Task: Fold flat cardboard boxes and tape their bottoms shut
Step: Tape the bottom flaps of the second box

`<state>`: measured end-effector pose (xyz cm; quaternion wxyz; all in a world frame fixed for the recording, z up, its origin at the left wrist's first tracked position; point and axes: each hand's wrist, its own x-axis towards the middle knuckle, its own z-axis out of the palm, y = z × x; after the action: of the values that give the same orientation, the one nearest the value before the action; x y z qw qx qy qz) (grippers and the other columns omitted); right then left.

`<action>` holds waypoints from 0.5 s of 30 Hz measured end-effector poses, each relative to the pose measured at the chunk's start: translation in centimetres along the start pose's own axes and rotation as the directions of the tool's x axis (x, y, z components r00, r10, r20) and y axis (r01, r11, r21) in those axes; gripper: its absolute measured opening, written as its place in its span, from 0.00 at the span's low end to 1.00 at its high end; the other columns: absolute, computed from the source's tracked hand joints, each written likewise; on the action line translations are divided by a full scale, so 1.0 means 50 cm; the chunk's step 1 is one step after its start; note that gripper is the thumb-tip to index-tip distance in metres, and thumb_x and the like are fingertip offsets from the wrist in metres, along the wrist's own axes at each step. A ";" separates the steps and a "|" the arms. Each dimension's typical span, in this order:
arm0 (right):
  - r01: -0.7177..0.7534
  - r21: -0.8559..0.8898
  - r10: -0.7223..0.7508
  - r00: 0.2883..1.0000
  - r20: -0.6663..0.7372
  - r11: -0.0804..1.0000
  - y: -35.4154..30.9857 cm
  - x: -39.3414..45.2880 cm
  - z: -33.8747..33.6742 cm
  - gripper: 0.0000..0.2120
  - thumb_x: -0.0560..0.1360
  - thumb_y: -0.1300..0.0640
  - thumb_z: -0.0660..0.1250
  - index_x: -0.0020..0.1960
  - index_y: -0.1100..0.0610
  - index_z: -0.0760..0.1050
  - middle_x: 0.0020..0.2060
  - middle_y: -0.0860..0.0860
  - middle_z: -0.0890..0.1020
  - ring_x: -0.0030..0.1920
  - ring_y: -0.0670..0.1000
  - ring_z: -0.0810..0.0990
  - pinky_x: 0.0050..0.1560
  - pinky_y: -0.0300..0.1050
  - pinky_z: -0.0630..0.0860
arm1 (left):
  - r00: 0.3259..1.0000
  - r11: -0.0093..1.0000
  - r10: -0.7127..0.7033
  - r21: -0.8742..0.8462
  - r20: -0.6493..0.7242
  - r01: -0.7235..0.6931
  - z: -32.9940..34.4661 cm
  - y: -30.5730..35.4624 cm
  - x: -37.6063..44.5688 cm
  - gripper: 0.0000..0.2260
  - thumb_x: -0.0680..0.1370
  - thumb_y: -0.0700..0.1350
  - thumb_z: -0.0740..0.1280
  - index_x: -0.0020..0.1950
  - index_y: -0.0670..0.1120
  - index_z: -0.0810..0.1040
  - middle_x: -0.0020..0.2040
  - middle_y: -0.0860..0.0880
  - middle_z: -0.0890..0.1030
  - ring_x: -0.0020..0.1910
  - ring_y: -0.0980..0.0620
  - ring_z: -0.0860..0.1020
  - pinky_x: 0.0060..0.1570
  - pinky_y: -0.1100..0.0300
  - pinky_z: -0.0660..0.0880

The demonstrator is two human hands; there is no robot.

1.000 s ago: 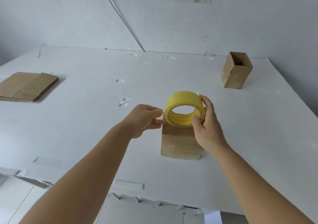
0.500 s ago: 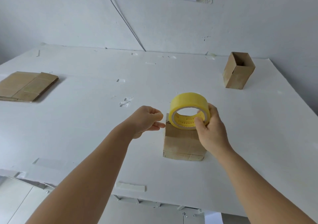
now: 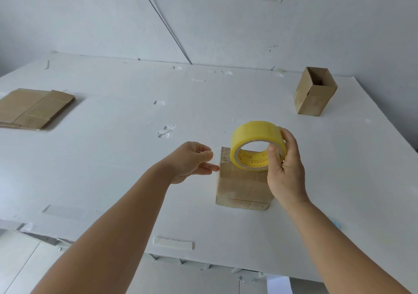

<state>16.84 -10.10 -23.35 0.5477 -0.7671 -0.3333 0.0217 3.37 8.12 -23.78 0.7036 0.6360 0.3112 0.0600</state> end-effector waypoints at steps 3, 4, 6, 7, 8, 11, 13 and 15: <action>0.029 -0.007 -0.029 0.999 0.015 1.000 -0.001 0.002 0.000 0.25 0.76 0.45 0.56 0.72 0.48 0.62 0.63 0.48 0.73 0.62 0.48 0.72 0.60 0.41 0.68 | 0.999 0.999 -0.036 -0.015 -0.021 0.035 0.001 -0.007 0.007 0.03 0.80 0.39 0.63 0.51 0.39 0.74 0.44 0.43 0.78 0.44 0.50 0.85 0.40 0.62 0.80; 0.036 -0.005 -0.036 0.999 0.021 0.999 -0.002 0.002 0.000 0.25 0.75 0.45 0.56 0.72 0.48 0.62 0.62 0.47 0.73 0.62 0.46 0.71 0.60 0.41 0.68 | 0.999 0.999 -0.045 -0.013 -0.019 0.045 0.002 -0.009 0.009 0.03 0.80 0.39 0.63 0.52 0.40 0.74 0.44 0.42 0.78 0.43 0.50 0.85 0.42 0.61 0.80; 0.047 -0.008 -0.046 0.998 0.029 0.999 -0.001 0.003 0.001 0.25 0.76 0.46 0.57 0.72 0.48 0.62 0.60 0.46 0.72 0.62 0.44 0.70 0.60 0.40 0.67 | 0.998 0.998 -0.062 0.009 -0.016 0.062 0.006 -0.015 0.013 0.04 0.80 0.39 0.63 0.52 0.40 0.74 0.45 0.42 0.78 0.42 0.51 0.84 0.44 0.59 0.80; 0.055 -0.015 -0.054 0.998 0.032 0.998 0.000 0.003 0.002 0.25 0.76 0.46 0.57 0.73 0.48 0.62 0.60 0.45 0.71 0.61 0.43 0.70 0.60 0.40 0.67 | 0.997 0.997 -0.071 0.023 -0.013 0.072 0.009 -0.019 0.015 0.04 0.80 0.40 0.63 0.52 0.40 0.74 0.45 0.42 0.78 0.41 0.51 0.84 0.46 0.58 0.80; 0.063 -0.022 -0.062 0.998 0.033 0.998 0.002 0.002 0.003 0.25 0.76 0.47 0.58 0.73 0.48 0.62 0.59 0.45 0.71 0.59 0.41 0.69 0.59 0.38 0.66 | 0.997 0.996 -0.080 0.033 -0.006 0.080 0.012 -0.023 0.018 0.04 0.80 0.40 0.63 0.52 0.40 0.74 0.45 0.42 0.78 0.41 0.51 0.83 0.48 0.57 0.80; 0.076 -0.046 -0.075 0.997 0.028 0.996 0.005 0.001 0.003 0.24 0.78 0.48 0.58 0.73 0.48 0.61 0.57 0.44 0.70 0.54 0.35 0.67 0.55 0.33 0.64 | 0.990 0.992 -0.126 0.027 0.059 0.125 0.024 -0.035 0.024 0.05 0.79 0.42 0.64 0.49 0.41 0.76 0.48 0.42 0.76 0.41 0.50 0.79 0.46 0.56 0.81; 0.073 -0.060 -0.071 0.997 0.029 0.996 0.006 0.001 0.003 0.23 0.80 0.52 0.59 0.73 0.48 0.61 0.56 0.45 0.69 0.52 0.34 0.66 0.55 0.35 0.64 | 0.980 0.979 -0.192 0.085 0.049 0.187 0.028 -0.049 0.024 0.08 0.78 0.46 0.67 0.48 0.41 0.75 0.48 0.44 0.75 0.40 0.51 0.79 0.42 0.56 0.81; 0.064 -0.069 -0.062 0.997 0.035 0.996 0.007 0.000 0.003 0.23 0.80 0.53 0.59 0.73 0.47 0.60 0.56 0.45 0.69 0.52 0.35 0.66 0.55 0.38 0.65 | 0.966 0.950 -0.255 0.179 -0.029 0.256 0.030 -0.072 0.020 0.15 0.76 0.51 0.69 0.51 0.40 0.73 0.48 0.45 0.73 0.41 0.51 0.80 0.39 0.56 0.81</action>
<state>16.94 -10.03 -23.71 0.5152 -0.7746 -0.3668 0.0055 3.80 6.64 -27.51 0.6438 0.6516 0.3969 -0.0584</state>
